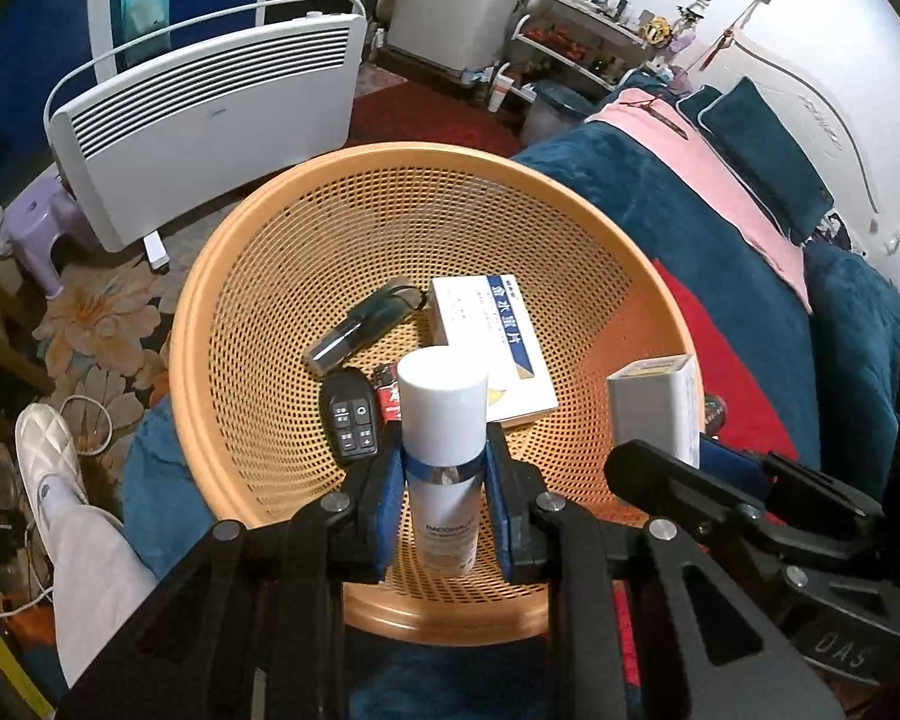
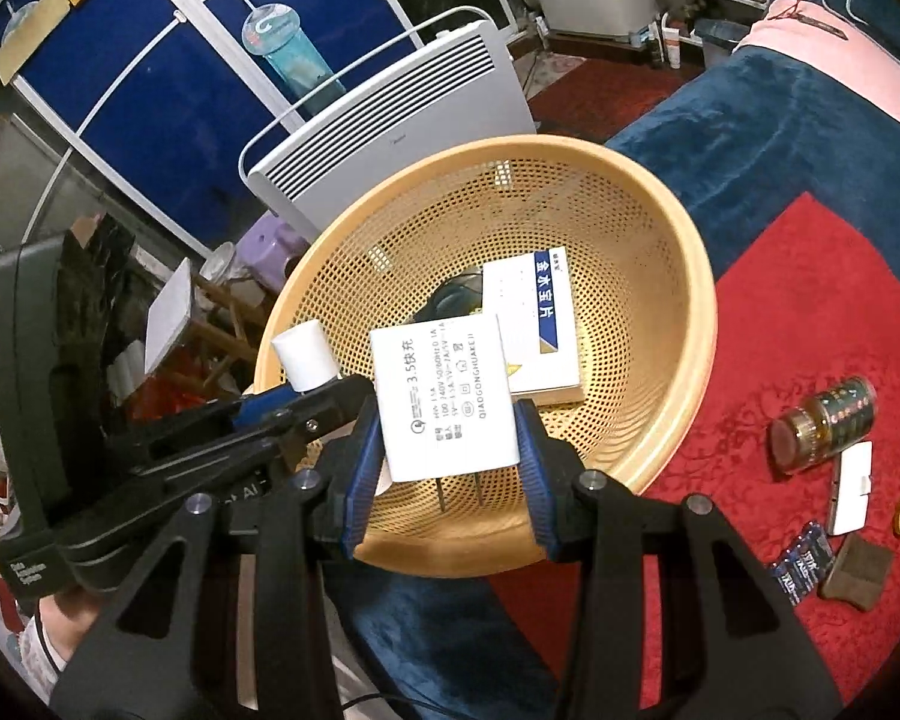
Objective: Organize rigid objects
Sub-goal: 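Carry the charger and spray bottle into the orange basket while both tools open to release, then withdraw both open tools from the basket back over the red cloth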
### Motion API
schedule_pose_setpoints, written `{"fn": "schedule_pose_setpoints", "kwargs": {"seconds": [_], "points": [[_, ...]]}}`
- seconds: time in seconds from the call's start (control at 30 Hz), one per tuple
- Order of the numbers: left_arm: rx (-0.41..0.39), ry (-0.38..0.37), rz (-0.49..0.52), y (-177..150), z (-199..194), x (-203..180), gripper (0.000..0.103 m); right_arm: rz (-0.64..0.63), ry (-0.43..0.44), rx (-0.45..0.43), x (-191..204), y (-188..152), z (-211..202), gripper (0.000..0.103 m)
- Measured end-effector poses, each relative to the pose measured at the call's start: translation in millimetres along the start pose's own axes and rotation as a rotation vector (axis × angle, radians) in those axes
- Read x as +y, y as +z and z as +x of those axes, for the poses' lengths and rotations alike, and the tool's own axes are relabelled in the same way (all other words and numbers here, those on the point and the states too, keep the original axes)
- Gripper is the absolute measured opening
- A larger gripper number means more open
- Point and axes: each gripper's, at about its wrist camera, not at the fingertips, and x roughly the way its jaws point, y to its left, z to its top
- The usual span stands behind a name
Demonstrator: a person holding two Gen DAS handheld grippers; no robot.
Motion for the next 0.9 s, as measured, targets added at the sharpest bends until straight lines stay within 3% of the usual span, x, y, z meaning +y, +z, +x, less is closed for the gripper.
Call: {"fn": "schedule_pose_setpoints", "kwargs": {"seconds": [0.23,0.27,0.3,0.4,0.47,0.5,0.67,0.9], "points": [[-0.017,0.039,-0.002,-0.7,-5.8,-0.2,0.028,-0.008,0.008,0.012,2.3,-2.9,-2.5,0.046],[-0.021,0.044,-0.003,-0.1,-7.3,-1.0,0.045,-0.004,0.010,0.006,1.6,-2.6,-4.6,0.050],[-0.023,0.047,-0.005,-0.1,-8.1,-1.5,0.065,0.003,0.014,-0.003,0.1,-2.1,-7.3,0.063],[-0.049,0.056,-0.028,0.7,-14.8,1.1,0.095,0.035,-0.036,-0.047,-7.1,-2.7,-15.0,0.083],[-0.044,0.069,-0.033,0.4,-16.6,1.4,0.102,0.066,-0.026,-0.058,-16.6,-2.1,-20.2,0.094],[-0.041,0.083,-0.028,-0.1,-16.8,1.6,0.102,0.077,-0.035,-0.056,-19.7,-2.2,-21.6,0.103],[-0.023,0.150,-0.006,-5.0,-15.2,-3.4,0.102,0.054,-0.164,-0.030,-22.6,-5.0,-21.6,0.103],[-0.004,0.180,-0.013,-7.6,-12.8,-4.4,0.102,0.028,-0.191,0.008,-23.3,-8.9,-19.1,0.103]]}}
